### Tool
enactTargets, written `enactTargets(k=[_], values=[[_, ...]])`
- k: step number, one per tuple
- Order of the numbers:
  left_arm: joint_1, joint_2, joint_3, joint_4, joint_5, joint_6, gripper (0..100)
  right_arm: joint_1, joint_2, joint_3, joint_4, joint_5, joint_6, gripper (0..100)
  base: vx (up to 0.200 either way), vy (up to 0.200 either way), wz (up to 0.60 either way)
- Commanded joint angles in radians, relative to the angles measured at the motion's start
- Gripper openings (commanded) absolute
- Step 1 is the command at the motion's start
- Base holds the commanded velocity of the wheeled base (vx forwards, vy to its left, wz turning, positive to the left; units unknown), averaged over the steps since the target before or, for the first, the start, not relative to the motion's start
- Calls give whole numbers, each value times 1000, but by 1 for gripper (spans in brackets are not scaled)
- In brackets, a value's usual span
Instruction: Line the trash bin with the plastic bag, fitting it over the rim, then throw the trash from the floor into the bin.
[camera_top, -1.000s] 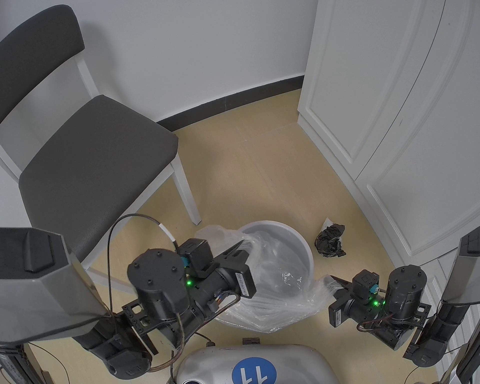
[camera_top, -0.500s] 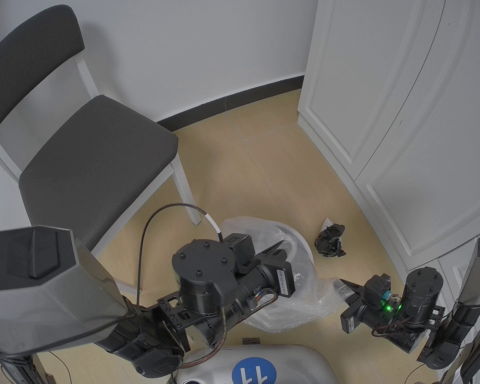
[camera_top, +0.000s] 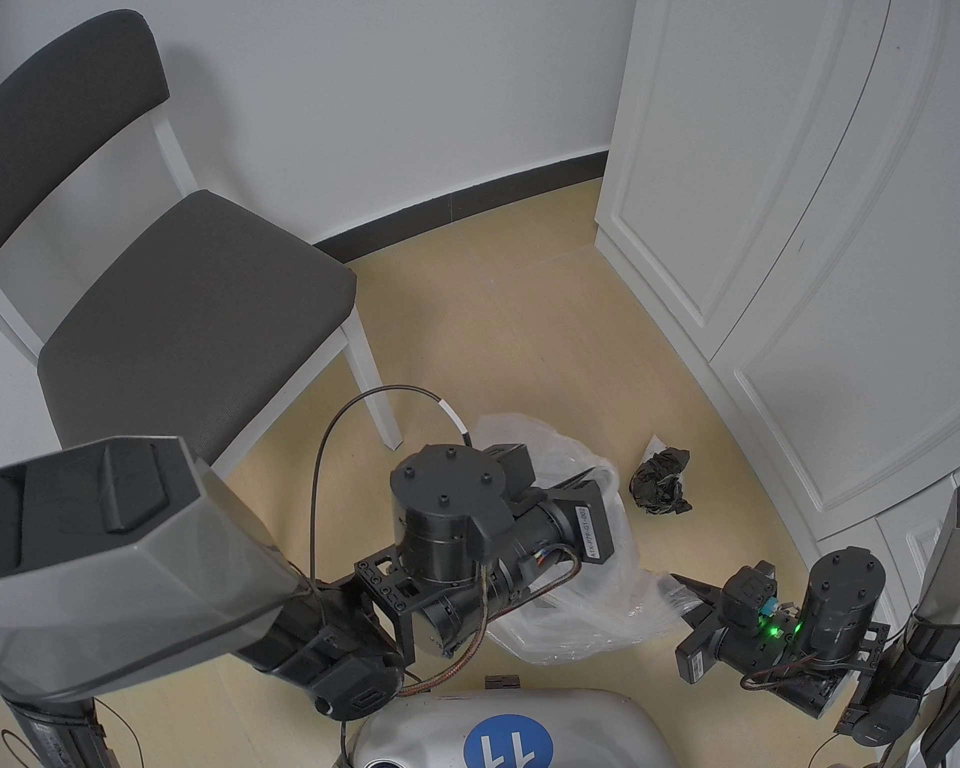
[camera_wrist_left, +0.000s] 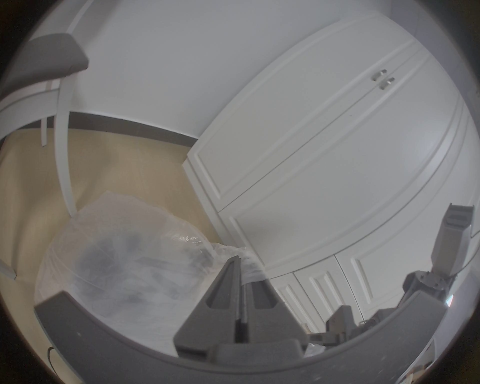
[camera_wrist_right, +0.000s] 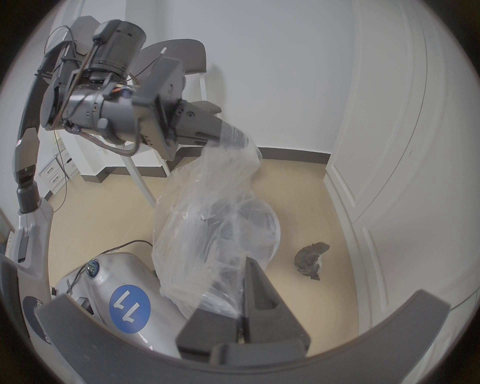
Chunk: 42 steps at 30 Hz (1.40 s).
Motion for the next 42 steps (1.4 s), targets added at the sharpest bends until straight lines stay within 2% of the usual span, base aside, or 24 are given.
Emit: enactTargets(k=[1,7,14,21,22,23,26,29,37,40,42], values=[[52,64,-13,0,-6,-39,0,-8,72,-22,-18,1,22,0,0,0,0],[87,99,-35,-14,-34,-88,0,-20,181,-102,-18,3,120,0,0,0,0],[127,107,-116,0,-60,-95,0,-46,283,-208,-18,0,206,0,0,0,0],[136,104,-156,4,-89,-95,0,-64,269,-322,-18,-11,286,0,0,0,0],[144,92,-171,9,-89,-93,0,-51,240,-371,-18,-11,358,0,0,0,0],[148,81,-176,14,-89,-92,0,-46,237,-383,-18,-12,385,0,0,0,0],[155,52,-182,29,-89,-92,0,-34,237,-409,-18,-17,428,0,0,0,0],[161,4,-190,61,-91,-92,0,-23,256,-452,-18,-49,484,0,0,0,0],[145,46,-196,72,-92,-92,0,-18,313,-463,-18,-49,501,0,0,0,0],[133,85,-205,70,-94,-93,0,-54,362,-477,-18,-39,519,0,0,0,0],[119,116,-210,69,-92,-93,0,-106,388,-483,-18,-26,519,0,0,0,0]])
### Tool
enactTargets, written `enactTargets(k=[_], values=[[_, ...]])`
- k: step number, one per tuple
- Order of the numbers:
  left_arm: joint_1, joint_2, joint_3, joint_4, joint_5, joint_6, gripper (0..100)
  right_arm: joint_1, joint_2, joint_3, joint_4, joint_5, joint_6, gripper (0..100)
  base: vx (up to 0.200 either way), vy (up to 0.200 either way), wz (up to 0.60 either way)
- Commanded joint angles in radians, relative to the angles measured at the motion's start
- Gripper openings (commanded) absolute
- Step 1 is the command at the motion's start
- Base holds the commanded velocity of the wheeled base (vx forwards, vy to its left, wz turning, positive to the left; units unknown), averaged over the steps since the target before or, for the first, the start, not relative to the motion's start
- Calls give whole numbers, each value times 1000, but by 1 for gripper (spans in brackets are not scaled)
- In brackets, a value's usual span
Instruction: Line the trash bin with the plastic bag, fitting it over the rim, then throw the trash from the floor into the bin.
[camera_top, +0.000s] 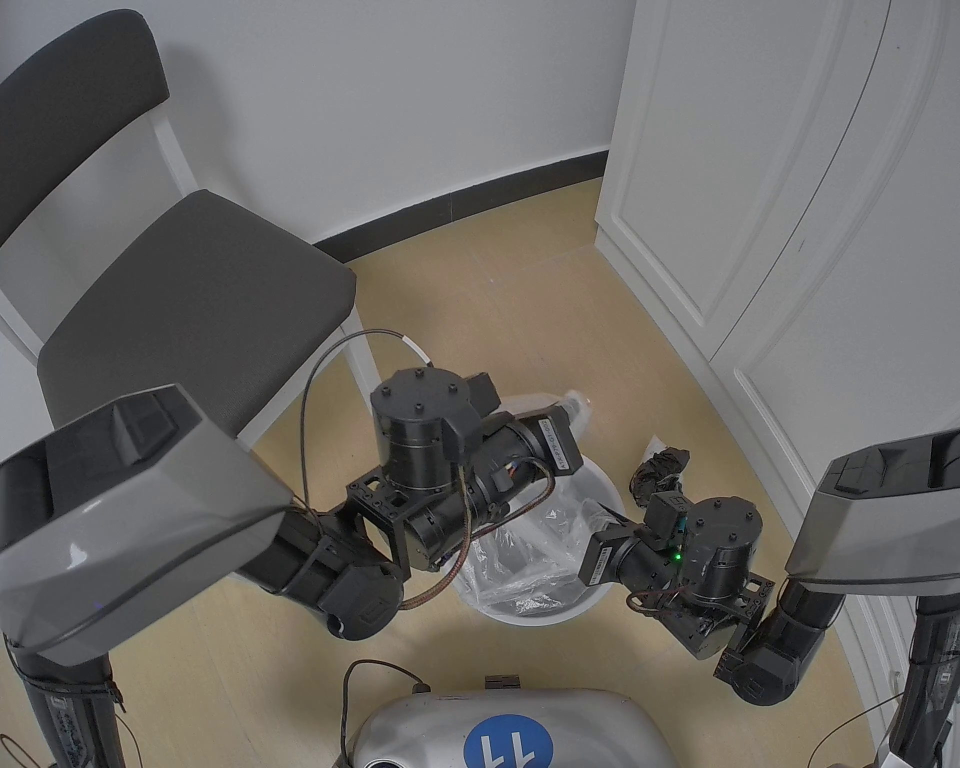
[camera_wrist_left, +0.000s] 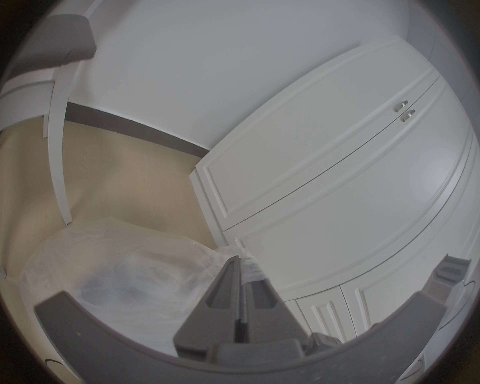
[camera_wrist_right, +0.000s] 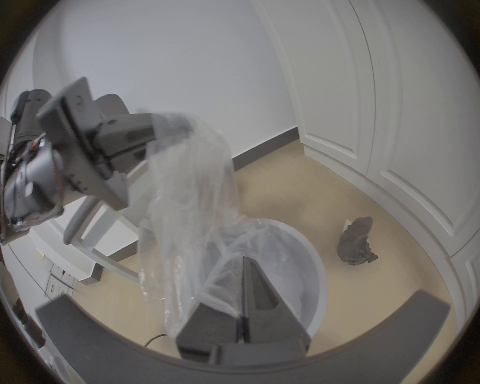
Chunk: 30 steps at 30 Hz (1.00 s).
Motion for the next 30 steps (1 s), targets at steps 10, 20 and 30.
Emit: enactTargets(k=[10,20,30], values=[[-70,163,-77,4,-1,1,0,-275,-22,86,-18,201,-90,0,0,0,0],[-70,301,-213,54,-24,1,0,-301,-65,176,-18,289,-157,0,0,0,0],[-46,360,-278,91,-33,-1,0,-198,-108,248,-18,289,-159,0,0,0,0]])
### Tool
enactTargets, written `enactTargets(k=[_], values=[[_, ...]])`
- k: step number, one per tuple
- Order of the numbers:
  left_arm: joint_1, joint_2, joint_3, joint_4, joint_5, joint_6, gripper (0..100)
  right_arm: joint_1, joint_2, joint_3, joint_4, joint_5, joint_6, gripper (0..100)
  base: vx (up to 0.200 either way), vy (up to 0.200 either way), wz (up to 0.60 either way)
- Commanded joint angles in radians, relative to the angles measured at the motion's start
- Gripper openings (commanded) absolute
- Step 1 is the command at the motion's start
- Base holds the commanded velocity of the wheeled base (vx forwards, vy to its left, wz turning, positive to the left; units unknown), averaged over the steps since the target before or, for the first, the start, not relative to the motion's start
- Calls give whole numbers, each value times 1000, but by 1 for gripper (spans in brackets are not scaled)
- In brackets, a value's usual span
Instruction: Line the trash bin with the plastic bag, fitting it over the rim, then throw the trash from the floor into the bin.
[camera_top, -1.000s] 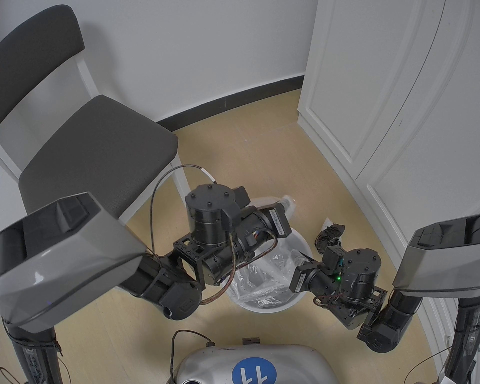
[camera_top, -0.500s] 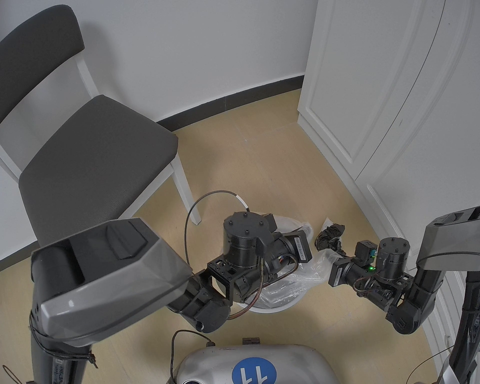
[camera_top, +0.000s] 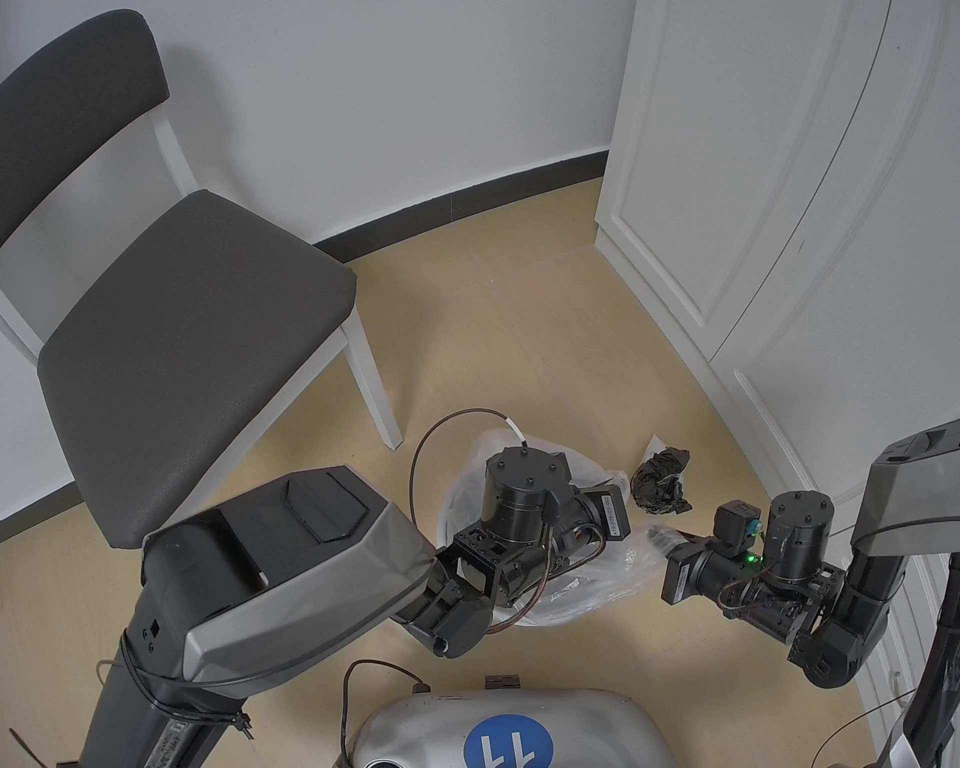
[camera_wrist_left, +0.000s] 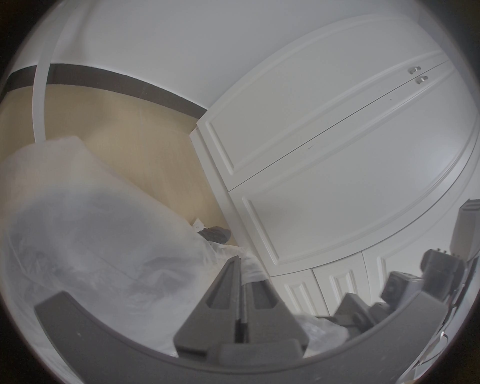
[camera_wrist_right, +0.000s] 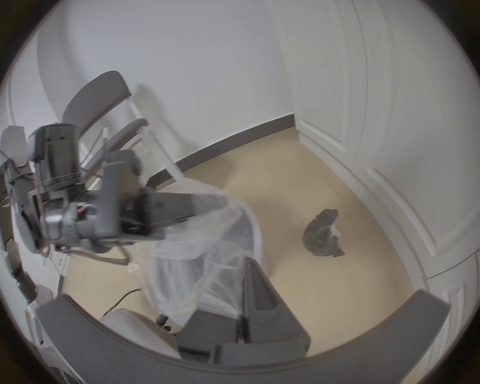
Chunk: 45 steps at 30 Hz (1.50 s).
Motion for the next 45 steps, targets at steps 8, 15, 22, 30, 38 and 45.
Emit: enactTargets(k=[8,15,22,30,38,45], values=[[33,96,-34,-3,-5,-3,0,93,-51,66,-18,-6,-40,0,0,0,0],[33,83,-25,-23,-2,-4,0,108,-56,66,-18,-9,-50,0,0,0,0],[30,-118,79,-37,6,-6,0,82,-74,128,-18,-3,-165,0,0,0,0],[61,-326,177,60,6,-18,0,-37,-47,191,-18,58,-353,0,0,0,0],[116,-397,340,12,6,-73,0,-171,-71,182,-18,106,-434,0,0,0,0],[133,-438,507,-149,-5,-75,0,-309,-62,147,-18,178,-495,0,0,0,0]])
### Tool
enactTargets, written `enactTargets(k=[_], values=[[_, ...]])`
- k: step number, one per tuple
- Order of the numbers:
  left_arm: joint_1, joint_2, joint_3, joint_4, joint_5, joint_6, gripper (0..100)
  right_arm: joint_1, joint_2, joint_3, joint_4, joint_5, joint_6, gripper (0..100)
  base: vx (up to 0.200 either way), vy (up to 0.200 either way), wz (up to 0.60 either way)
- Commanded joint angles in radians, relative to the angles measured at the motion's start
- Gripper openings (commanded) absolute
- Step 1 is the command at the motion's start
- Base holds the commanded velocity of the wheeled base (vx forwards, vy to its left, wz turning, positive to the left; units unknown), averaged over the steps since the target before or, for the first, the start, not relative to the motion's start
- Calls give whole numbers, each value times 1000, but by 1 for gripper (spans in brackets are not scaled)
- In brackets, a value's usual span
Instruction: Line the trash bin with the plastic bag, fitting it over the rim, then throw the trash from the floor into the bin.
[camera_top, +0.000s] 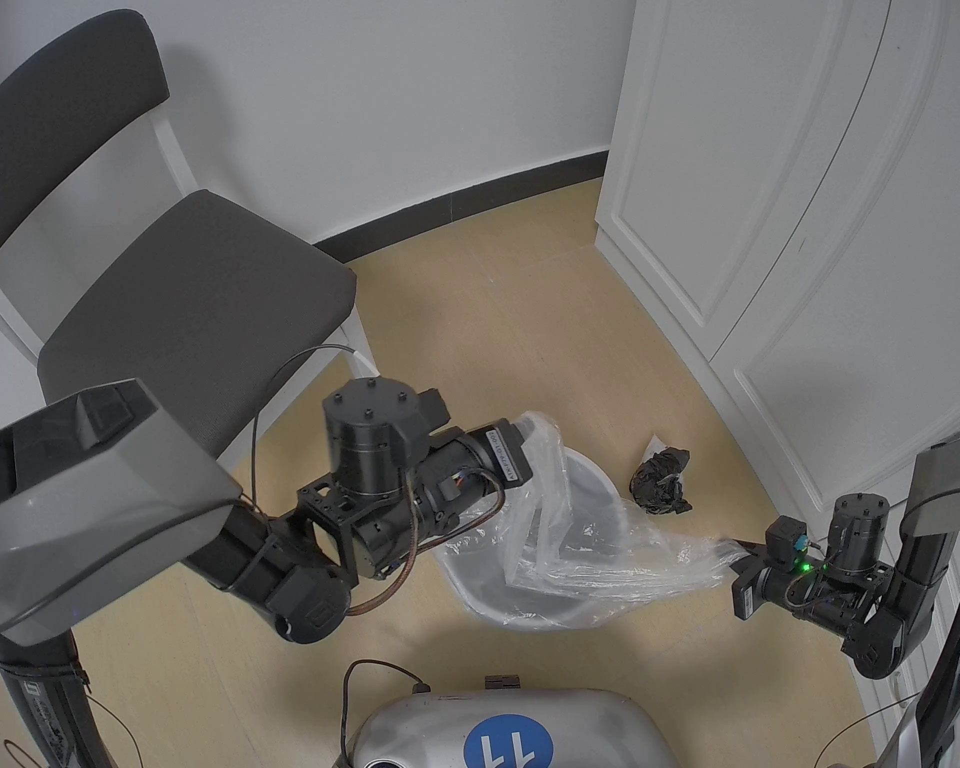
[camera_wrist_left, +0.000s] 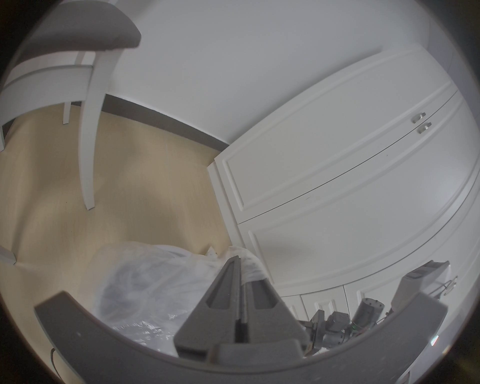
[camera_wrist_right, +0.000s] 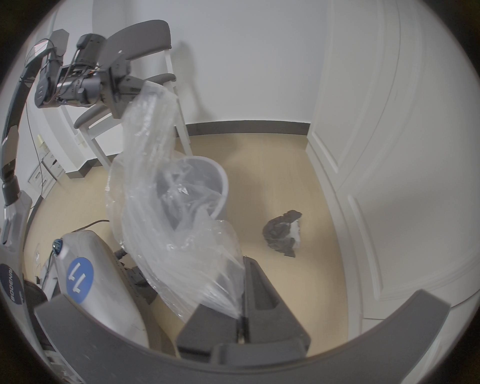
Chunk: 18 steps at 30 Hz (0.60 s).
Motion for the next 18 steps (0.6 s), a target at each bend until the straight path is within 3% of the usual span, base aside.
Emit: enactTargets(k=[1,6,10,14,18], values=[[20,-50,131,-105,-6,-4,0,-104,9,-36,-18,42,-32,0,0,0,0],[34,-30,286,-251,-41,-7,0,-150,58,-103,-18,48,-32,0,0,0,0],[48,33,389,-434,-120,-18,0,-160,126,-169,-18,48,-16,0,0,0,0],[56,68,395,-432,-143,-14,0,-150,156,-217,-18,43,27,0,0,0,0],[79,140,341,-432,-149,-6,0,-130,170,-290,-18,8,134,0,0,0,0]])
